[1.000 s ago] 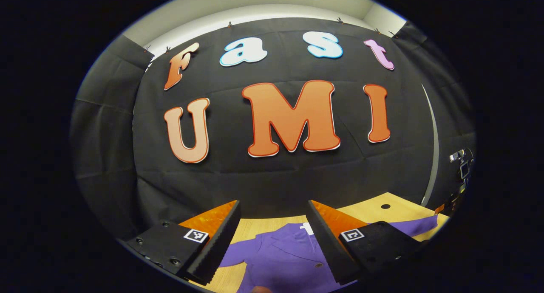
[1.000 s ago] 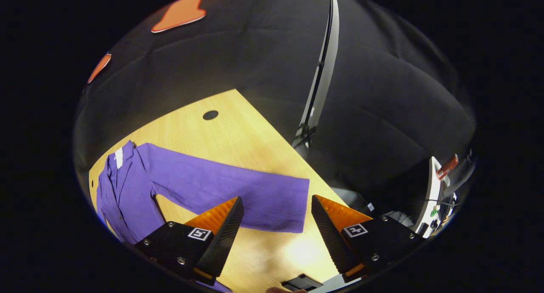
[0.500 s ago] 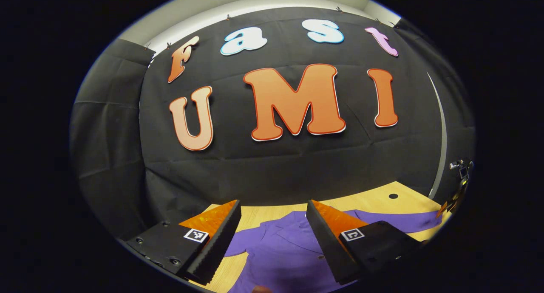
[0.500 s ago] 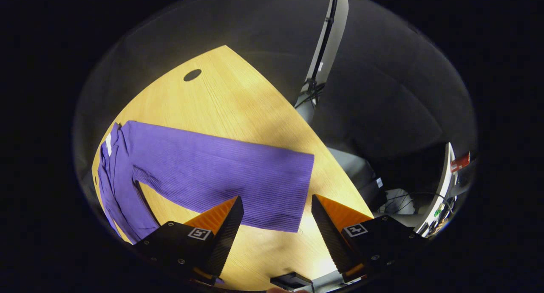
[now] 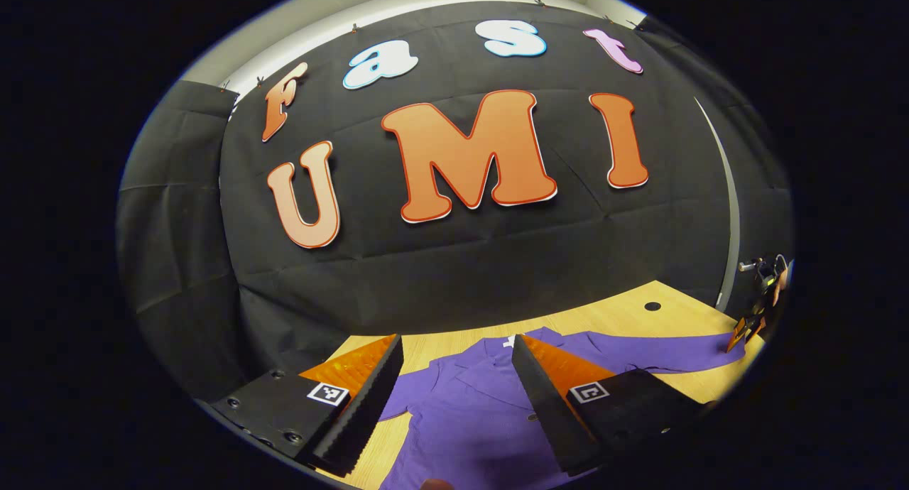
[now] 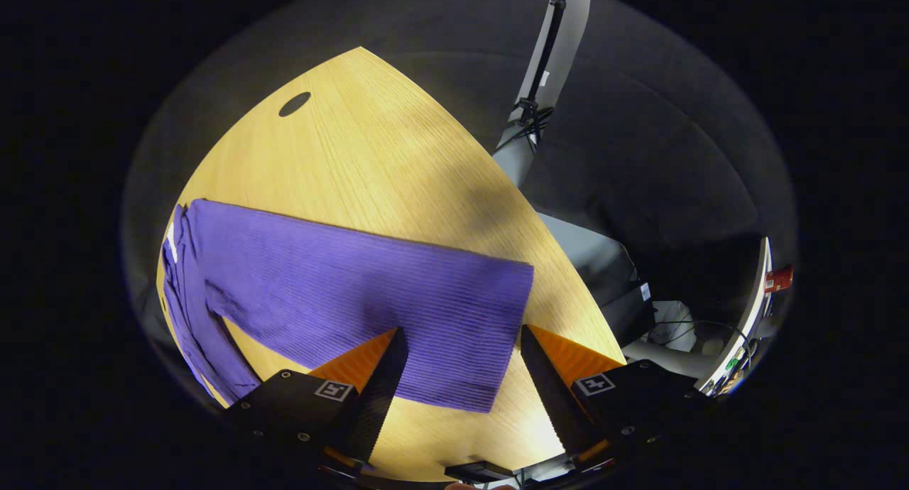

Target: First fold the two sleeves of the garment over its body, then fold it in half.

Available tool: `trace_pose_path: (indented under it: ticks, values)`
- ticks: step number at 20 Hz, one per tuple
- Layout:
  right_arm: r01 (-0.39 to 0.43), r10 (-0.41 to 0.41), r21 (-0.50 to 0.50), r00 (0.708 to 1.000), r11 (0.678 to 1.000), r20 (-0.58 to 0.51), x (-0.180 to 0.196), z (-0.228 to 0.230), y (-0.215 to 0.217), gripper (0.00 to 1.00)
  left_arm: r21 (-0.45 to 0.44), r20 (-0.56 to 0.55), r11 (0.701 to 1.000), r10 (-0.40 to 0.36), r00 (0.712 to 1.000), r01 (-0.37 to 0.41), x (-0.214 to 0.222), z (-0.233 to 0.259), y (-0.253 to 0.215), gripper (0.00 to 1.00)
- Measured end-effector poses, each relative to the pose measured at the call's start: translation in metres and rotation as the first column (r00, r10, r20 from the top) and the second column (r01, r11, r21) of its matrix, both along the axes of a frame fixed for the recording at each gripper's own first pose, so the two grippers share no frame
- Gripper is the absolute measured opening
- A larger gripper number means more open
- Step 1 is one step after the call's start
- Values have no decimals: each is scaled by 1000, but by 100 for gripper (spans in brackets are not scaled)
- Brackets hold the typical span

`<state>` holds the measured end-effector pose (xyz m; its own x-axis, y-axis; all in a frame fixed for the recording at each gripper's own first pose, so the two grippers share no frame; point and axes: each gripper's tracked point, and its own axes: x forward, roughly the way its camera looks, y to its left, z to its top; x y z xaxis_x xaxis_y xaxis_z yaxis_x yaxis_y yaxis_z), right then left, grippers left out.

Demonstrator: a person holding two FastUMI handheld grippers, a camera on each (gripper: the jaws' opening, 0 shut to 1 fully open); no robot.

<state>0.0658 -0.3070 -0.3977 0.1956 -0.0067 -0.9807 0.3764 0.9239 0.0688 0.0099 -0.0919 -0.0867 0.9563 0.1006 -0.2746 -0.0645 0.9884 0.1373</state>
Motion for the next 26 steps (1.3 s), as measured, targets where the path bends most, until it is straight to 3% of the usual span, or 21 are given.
trace_pose_path:
  ticks: [3,5,7,8,11,16,26]
  values:
    - [5,-5,-2,1000,1000,-25,1,2,3,95,3,-11,1000,11,1000,-11,-1,-3,3,100]
    - [7,-7,3,999,1000,-38,3,1,7,92,2,-21,1000,12,1000,-12,-2,-6,3,96]
    - [26,-25,10,999,1000,-38,6,4,10,79,9,-27,1000,14,1000,-14,-5,-6,7,96]
    - [40,-39,17,998,999,-40,7,4,12,63,9,-24,1000,14,1000,-14,-6,-6,8,100]
    - [103,-102,39,994,994,-22,10,3,12,14,14,-22,1000,20,1000,-20,-8,-4,18,96]
    - [103,-103,66,995,993,-1,9,7,22,4,16,-19,1000,18,1000,-17,-12,-3,31,96]
    - [99,-124,144,977,985,176,32,98,68,3,4,43,1000,-12,999,11,-9,15,64,96]
